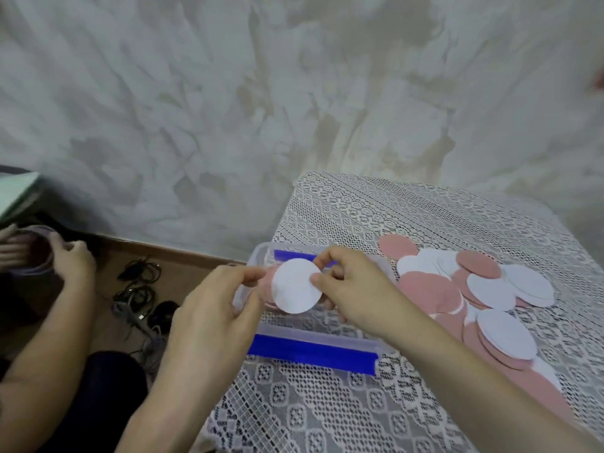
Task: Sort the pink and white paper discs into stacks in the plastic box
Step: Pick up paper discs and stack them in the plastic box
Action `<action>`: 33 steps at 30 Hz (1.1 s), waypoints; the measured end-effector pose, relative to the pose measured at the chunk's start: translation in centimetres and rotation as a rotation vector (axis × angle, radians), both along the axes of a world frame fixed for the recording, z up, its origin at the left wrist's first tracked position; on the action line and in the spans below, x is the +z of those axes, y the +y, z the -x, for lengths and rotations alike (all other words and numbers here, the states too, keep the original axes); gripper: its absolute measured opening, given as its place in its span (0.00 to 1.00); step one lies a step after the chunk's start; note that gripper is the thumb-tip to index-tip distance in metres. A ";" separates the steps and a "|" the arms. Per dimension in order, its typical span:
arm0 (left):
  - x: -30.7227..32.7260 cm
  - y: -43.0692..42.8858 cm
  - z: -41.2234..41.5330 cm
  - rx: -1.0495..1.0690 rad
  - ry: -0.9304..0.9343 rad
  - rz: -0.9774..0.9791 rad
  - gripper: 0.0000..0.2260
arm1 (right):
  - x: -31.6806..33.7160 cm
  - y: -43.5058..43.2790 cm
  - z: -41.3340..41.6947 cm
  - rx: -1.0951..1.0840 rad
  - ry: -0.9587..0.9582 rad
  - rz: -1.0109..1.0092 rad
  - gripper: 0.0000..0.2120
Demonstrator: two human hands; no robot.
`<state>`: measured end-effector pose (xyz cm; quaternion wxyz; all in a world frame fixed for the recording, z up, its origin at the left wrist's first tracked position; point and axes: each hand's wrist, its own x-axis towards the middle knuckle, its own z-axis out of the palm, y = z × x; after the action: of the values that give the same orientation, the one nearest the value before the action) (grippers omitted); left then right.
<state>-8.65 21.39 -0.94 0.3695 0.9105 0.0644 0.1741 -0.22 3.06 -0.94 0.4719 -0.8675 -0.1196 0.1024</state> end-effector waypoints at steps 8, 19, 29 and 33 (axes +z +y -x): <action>-1.3 1.3 -0.4 -0.009 0.074 -0.080 0.22 | -1.6 2.9 -1.2 0.111 -0.155 0.429 0.03; -1.9 1.9 -0.4 -0.042 0.052 -0.038 0.22 | -0.1 3.8 -0.6 0.238 -0.183 0.665 0.24; -2.3 2.4 -0.8 -0.032 0.092 -0.121 0.22 | -1.8 3.9 -1.6 0.255 -0.175 0.550 0.19; -1.7 2.3 -1.1 -0.017 0.106 -0.193 0.21 | -2.0 3.9 -2.0 0.295 -0.231 0.612 0.20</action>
<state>-7.55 23.71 -2.63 0.2778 0.9502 0.0592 0.1280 1.76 6.93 -2.90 0.1535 -0.9479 -0.2599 0.1016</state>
